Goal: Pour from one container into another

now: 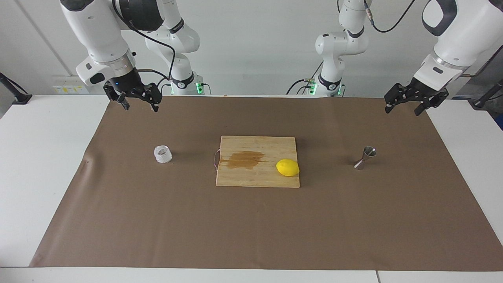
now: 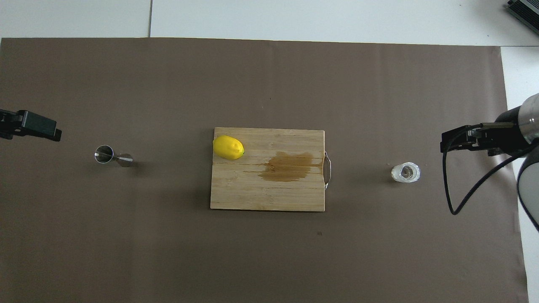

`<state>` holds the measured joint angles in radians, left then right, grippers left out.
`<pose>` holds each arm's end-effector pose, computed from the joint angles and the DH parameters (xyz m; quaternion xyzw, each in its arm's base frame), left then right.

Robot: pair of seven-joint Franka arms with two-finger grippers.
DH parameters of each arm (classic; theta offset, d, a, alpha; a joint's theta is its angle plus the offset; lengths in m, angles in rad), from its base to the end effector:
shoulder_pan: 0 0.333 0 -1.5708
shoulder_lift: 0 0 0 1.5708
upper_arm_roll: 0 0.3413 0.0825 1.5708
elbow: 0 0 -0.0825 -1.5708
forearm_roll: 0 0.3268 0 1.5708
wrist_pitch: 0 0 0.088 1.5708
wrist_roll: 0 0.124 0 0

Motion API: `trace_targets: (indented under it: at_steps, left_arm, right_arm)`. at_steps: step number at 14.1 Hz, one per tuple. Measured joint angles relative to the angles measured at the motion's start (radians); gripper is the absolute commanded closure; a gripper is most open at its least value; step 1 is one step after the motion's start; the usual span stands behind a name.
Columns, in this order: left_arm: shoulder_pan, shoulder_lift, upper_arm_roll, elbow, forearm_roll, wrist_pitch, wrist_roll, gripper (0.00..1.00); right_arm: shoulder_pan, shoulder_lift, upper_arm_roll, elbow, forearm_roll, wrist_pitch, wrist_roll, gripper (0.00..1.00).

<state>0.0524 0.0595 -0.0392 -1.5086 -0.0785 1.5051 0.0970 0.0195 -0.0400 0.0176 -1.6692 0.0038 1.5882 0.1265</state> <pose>0.5093 -0.0027 0.6233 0.9978 -0.0432 -0.0292 0.0420 0.4823 0.0186 0.6131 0.9988 -0.0448 -0.0206 0.0001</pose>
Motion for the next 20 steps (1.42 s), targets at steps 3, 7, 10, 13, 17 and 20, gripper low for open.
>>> trace_targets:
  at_steps: [3, 7, 10, 13, 17, 20]
  left_arm:
    - [0.068, 0.026, 0.003, -0.001, -0.071, -0.032, -0.064, 0.0]
    - [0.139, 0.056, 0.005, -0.007, -0.109, -0.076, -0.205, 0.0]
    - [0.193, 0.085, 0.006, -0.02, -0.175, -0.091, -0.361, 0.0]
    - [0.259, 0.131, 0.006, -0.032, -0.269, -0.108, -0.52, 0.0]
    - [0.362, 0.196, 0.006, -0.067, -0.455, -0.109, -0.669, 0.0]
    - [0.448, 0.233, 0.007, -0.14, -0.58, -0.109, -0.689, 0.0]
  right_arm:
    - [0.0, 0.0, 0.0, 0.0, 0.0, 0.0, 0.0, 0.0]
    - [0.0, 0.0, 0.0, 0.0, 0.0, 0.0, 0.0, 0.0]
    - [0.0, 0.0, 0.0, 0.0, 0.0, 0.0, 0.0, 0.0]
    - [0.0, 0.0, 0.0, 0.0, 0.0, 0.0, 0.0, 0.0]
    - [0.0, 0.0, 0.0, 0.0, 0.0, 0.0, 0.0, 0.0]
    - [0.0, 0.0, 0.0, 0.0, 0.0, 0.0, 0.0, 0.0]
